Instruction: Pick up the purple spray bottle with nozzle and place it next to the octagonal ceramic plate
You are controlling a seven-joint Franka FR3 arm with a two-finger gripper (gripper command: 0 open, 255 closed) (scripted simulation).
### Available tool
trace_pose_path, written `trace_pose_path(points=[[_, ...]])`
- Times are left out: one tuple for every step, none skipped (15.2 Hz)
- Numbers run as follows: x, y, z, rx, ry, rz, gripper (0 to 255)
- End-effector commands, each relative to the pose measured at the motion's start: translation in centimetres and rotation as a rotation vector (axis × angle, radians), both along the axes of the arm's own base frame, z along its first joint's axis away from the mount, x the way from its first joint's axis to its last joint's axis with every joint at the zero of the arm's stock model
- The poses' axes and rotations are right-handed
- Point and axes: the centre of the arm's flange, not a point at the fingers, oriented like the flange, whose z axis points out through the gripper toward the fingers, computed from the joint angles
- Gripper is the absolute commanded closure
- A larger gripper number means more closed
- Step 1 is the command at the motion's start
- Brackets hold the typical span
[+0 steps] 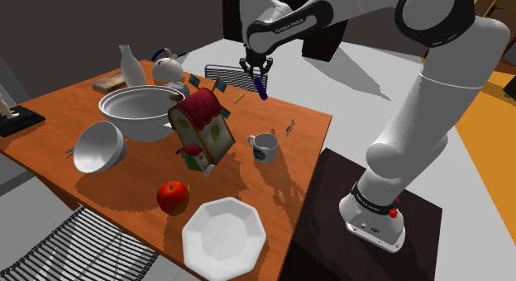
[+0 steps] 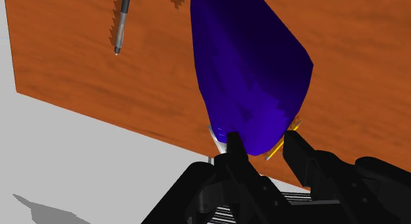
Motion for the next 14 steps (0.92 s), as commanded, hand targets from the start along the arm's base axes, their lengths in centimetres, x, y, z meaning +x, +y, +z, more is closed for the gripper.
trace_pose_path(points=[[0.1,-0.1,1.1,0.0,0.0,0.0,255],[0.1,-0.1,1.6,0.0,0.0,0.0,255],[0.1,-0.1,2.1,0.0,0.0,0.0,255],[0.1,-0.1,2.7,0.0,0.0,0.0,255],[0.1,-0.1,3.2,0.0,0.0,0.0,255],[0.1,-0.1,3.7,0.0,0.0,0.0,255],[0.1,-0.1,4.2,0.0,0.0,0.0,255],[0.1,-0.1,4.8,0.0,0.0,0.0,255],[0.1,-0.1,5.3,0.0,0.0,0.0,255],[0.1,-0.1,5.8,0.0,0.0,0.0,255],[0.1,-0.1,6.4,0.0,0.0,0.0,255],[0.1,-0.1,6.9,0.0,0.0,0.0,255],[0.1,-0.1,7.4,0.0,0.0,0.0,255],[0.1,-0.1,7.9,0.0,0.0,0.0,255]])
